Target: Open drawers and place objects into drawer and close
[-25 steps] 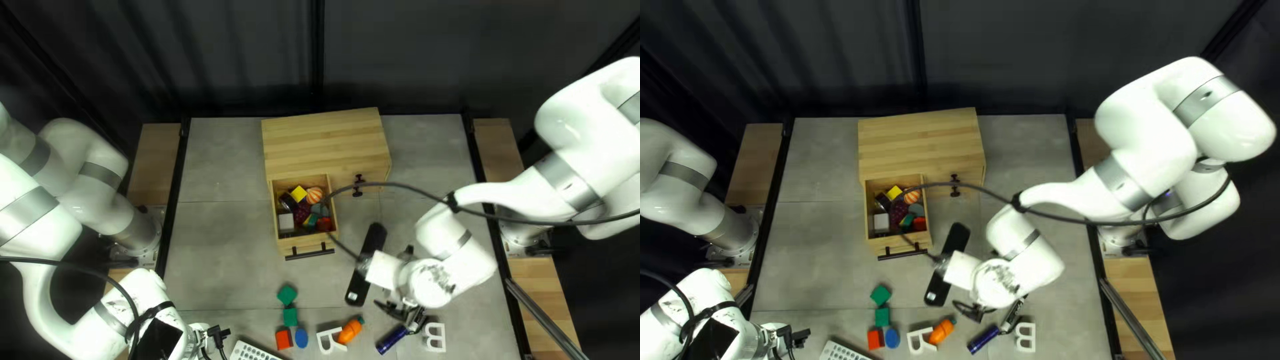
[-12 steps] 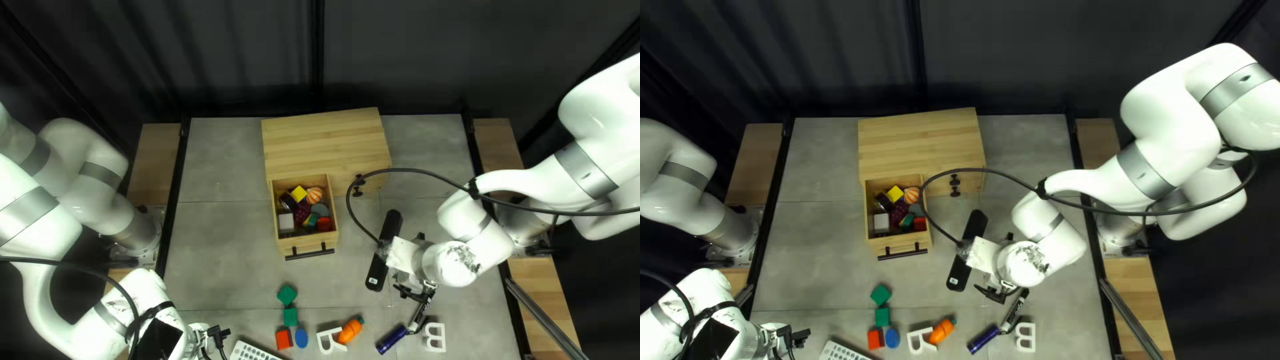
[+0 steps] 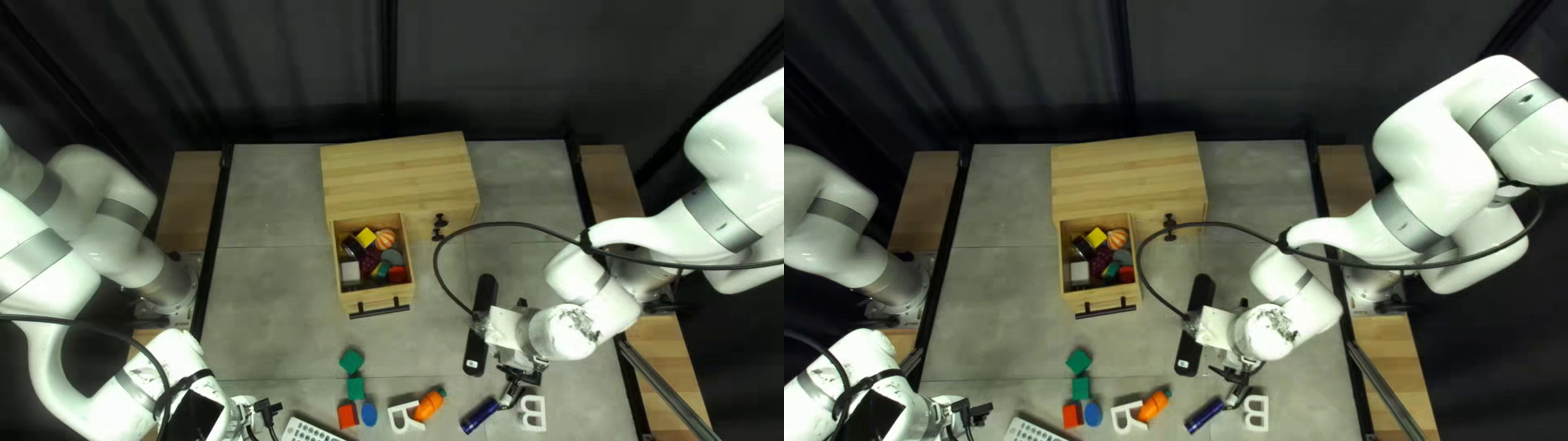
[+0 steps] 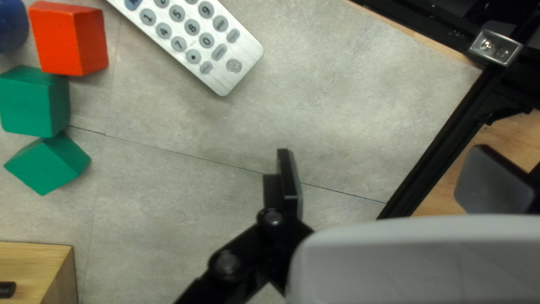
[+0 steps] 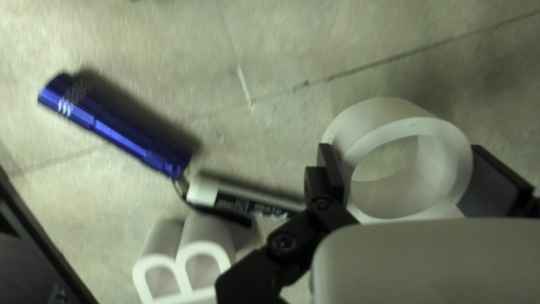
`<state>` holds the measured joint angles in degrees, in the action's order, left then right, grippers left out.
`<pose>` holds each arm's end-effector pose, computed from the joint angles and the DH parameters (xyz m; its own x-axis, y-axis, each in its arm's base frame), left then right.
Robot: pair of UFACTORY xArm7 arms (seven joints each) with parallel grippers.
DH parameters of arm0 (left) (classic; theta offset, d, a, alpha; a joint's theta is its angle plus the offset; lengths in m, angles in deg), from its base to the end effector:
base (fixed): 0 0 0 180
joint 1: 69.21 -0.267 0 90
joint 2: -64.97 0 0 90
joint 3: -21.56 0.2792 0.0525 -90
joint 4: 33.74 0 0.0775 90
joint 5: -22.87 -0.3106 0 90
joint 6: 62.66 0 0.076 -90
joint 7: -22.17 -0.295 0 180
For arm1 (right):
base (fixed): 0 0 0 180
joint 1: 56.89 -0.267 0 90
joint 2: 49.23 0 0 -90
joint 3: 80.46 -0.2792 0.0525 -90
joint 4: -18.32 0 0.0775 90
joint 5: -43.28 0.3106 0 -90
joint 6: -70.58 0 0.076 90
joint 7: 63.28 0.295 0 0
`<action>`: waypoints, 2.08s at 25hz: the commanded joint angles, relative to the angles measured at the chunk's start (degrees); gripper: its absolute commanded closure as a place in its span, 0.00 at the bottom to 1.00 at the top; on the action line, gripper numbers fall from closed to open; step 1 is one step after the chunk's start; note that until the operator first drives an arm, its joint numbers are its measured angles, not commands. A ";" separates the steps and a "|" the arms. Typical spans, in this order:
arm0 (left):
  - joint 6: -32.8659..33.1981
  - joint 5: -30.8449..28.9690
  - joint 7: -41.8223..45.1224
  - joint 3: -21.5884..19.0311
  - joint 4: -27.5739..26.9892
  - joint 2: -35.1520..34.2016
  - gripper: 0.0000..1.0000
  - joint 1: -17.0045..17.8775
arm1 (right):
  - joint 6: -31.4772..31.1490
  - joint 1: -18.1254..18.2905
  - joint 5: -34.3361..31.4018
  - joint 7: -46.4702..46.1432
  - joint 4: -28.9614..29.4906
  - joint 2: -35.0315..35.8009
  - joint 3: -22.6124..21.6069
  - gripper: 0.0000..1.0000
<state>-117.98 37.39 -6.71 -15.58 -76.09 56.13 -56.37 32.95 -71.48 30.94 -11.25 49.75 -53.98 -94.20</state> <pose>0.2020 -0.2922 0.1070 0.3489 -0.9362 -0.0419 -0.9262 -0.3513 0.1371 0.3183 0.1373 0.0492 0.9683 -0.2334 0.0886 -0.2431 -0.9623 0.1221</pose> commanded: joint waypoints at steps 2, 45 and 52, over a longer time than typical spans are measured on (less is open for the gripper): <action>0.00 0.00 0.00 0.00 0.00 0.00 0.00 0.00 | 1.64 0.03 1.36 -1.58 -3.12 -1.85 0.54 0.91; 0.00 0.00 0.00 0.00 0.00 0.00 0.00 0.00 | -4.38 1.63 -23.44 -29.00 30.91 24.85 -5.49 0.00; 0.00 0.00 0.00 0.00 0.00 0.00 0.00 0.00 | -5.12 6.19 -11.48 -39.10 33.61 25.13 -9.29 0.00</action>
<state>-117.98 37.39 -6.71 -15.58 -76.09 56.13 -56.37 28.87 -66.46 16.45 -47.69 81.89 -29.32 -102.32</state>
